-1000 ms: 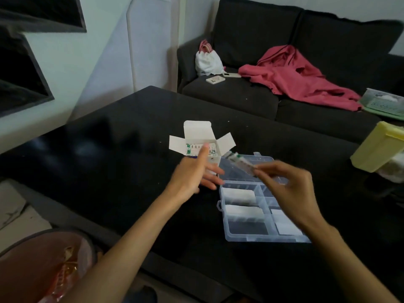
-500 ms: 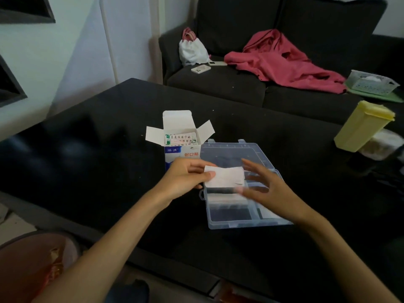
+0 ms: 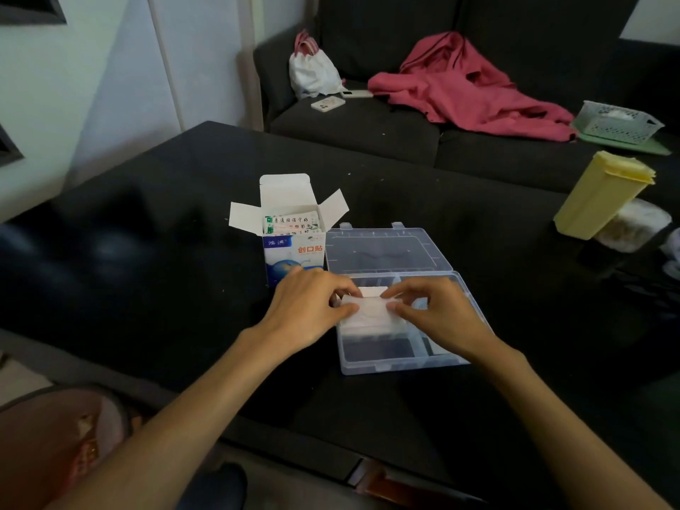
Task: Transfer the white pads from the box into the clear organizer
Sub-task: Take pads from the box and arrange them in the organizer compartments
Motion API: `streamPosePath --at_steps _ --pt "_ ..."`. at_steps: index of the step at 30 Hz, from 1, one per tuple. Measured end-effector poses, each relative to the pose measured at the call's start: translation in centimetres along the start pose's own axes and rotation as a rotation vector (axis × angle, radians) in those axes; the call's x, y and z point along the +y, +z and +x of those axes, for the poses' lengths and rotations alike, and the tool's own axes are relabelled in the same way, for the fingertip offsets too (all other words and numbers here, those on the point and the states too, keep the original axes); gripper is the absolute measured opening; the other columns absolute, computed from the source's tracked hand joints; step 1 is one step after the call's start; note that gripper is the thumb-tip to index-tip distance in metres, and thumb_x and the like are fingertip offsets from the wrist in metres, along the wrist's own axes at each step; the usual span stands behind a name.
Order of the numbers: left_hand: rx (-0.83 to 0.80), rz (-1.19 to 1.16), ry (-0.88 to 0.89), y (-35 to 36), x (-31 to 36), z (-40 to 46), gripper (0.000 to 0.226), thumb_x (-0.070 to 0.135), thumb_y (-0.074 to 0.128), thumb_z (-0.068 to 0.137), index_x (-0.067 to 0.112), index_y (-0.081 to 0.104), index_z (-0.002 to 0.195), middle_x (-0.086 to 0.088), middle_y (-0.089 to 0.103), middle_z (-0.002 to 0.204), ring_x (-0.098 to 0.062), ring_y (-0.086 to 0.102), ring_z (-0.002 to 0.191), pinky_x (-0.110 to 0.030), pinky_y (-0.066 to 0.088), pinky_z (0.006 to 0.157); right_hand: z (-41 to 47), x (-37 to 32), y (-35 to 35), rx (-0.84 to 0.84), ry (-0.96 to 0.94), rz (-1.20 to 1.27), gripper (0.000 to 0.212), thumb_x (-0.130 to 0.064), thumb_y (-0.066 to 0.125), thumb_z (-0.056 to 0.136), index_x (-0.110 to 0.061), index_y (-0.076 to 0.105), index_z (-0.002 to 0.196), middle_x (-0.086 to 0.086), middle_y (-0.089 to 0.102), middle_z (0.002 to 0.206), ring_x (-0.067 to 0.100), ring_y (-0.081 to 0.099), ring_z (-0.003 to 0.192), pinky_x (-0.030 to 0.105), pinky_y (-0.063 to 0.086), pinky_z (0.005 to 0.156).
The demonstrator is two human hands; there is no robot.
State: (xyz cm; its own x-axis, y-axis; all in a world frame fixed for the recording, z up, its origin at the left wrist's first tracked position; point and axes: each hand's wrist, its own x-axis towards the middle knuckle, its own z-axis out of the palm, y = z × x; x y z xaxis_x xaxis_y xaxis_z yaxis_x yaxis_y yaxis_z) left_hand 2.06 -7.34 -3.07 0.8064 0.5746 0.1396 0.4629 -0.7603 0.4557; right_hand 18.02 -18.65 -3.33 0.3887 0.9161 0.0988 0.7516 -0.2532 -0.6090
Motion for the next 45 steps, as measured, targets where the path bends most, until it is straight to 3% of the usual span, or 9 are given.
streamPosePath --at_steps 4,9,22,27,30,32,35,37,45 --pt "-0.039 0.137 0.106 -0.3 -0.2 0.0 0.025 0.043 0.057 0.089 0.034 0.068 0.11 0.013 0.063 0.105 -0.005 0.045 0.095 -0.026 0.033 0.09 0.0 -0.4 0.0 -0.098 -0.04 -0.132 0.017 -0.024 0.064 0.086 -0.023 0.071 0.102 -0.004 0.067 0.103 0.001 0.053 0.081 0.01 0.04 0.069" --pt "-0.078 0.284 0.171 -0.2 -0.2 -0.1 0.033 0.049 0.047 0.093 0.032 0.066 0.113 0.01 0.046 0.099 -0.005 0.03 0.092 -0.023 0.026 0.082 0.0 -0.8 -0.1 -0.054 -0.12 -0.453 0.021 -0.034 0.059 0.088 -0.03 0.069 0.107 -0.007 0.055 0.109 0.008 0.041 0.102 0.021 0.03 0.083" --pt "-0.018 0.209 0.074 -0.4 0.2 -0.5 0.023 0.039 0.056 0.091 0.031 0.07 0.107 0.007 0.055 0.097 -0.013 0.046 0.097 -0.023 0.032 0.073 -0.1 -2.6 0.0 -0.117 0.053 -0.799 0.029 -0.02 0.051 0.091 -0.019 0.062 0.117 0.002 0.054 0.12 0.019 0.045 0.114 0.034 0.03 0.104" --pt "-0.011 0.186 0.045 -0.3 -0.1 -0.3 0.022 0.038 0.059 0.089 0.028 0.071 0.104 0.005 0.056 0.1 -0.013 0.047 0.096 -0.023 0.04 0.073 0.5 -2.5 0.2 -0.215 0.202 -0.606 0.026 -0.017 0.049 0.091 -0.014 0.067 0.109 0.005 0.06 0.109 0.019 0.052 0.096 0.033 0.039 0.093" --pt "-0.002 0.17 0.034 -0.2 -0.1 -0.3 0.02 0.037 0.061 0.088 0.028 0.071 0.102 0.005 0.057 0.1 -0.013 0.048 0.097 -0.023 0.04 0.072 0.6 -2.2 -1.1 -0.221 0.283 -0.341 0.028 -0.008 0.045 0.092 -0.017 0.069 0.104 0.0 0.063 0.095 0.01 0.05 0.06 0.02 0.043 0.058" --pt "0.0 0.172 0.038 -0.1 -0.1 -0.3 0.019 0.036 0.06 0.089 0.028 0.071 0.103 0.005 0.057 0.101 -0.013 0.047 0.098 -0.023 0.041 0.074 0.6 -2.0 -1.9 -0.195 0.276 -0.32 0.033 -0.004 0.045 0.092 -0.022 0.069 0.105 -0.001 0.061 0.1 0.007 0.049 0.056 0.014 0.037 0.05" --pt "0.001 0.17 0.037 0.0 -0.1 -0.2 0.02 0.035 0.059 0.089 0.027 0.07 0.104 0.004 0.057 0.103 -0.014 0.047 0.099 -0.025 0.043 0.076 0.7 -1.9 -1.2 -0.172 0.185 -0.502 0.031 -0.009 0.048 0.092 -0.025 0.069 0.107 0.001 0.058 0.123 0.014 0.056 0.092 0.024 0.05 0.08" --pt "-0.008 0.176 0.044 0.1 -0.2 -0.2 0.021 0.035 0.058 0.09 0.027 0.07 0.106 0.005 0.057 0.104 -0.013 0.047 0.1 -0.025 0.043 0.076 0.8 -1.9 -0.2 -0.211 0.138 -0.625 0.029 -0.015 0.05 0.092 -0.023 0.067 0.114 0.004 0.055 0.126 0.02 0.051 0.109 0.036 0.042 0.101" --pt "-0.205 0.068 -0.015 -0.7 -1.0 0.1 0.04 0.065 0.056 0.079 0.033 0.07 0.098 0.018 0.047 0.083 -0.006 0.046 0.086 -0.02 0.043 0.07 0.9 -1.2 -0.5 -0.257 0.156 -0.511 0.026 -0.018 0.049 0.094 -0.02 0.068 0.112 0.003 0.056 0.122 0.019 0.05 0.107 0.037 0.041 0.101"
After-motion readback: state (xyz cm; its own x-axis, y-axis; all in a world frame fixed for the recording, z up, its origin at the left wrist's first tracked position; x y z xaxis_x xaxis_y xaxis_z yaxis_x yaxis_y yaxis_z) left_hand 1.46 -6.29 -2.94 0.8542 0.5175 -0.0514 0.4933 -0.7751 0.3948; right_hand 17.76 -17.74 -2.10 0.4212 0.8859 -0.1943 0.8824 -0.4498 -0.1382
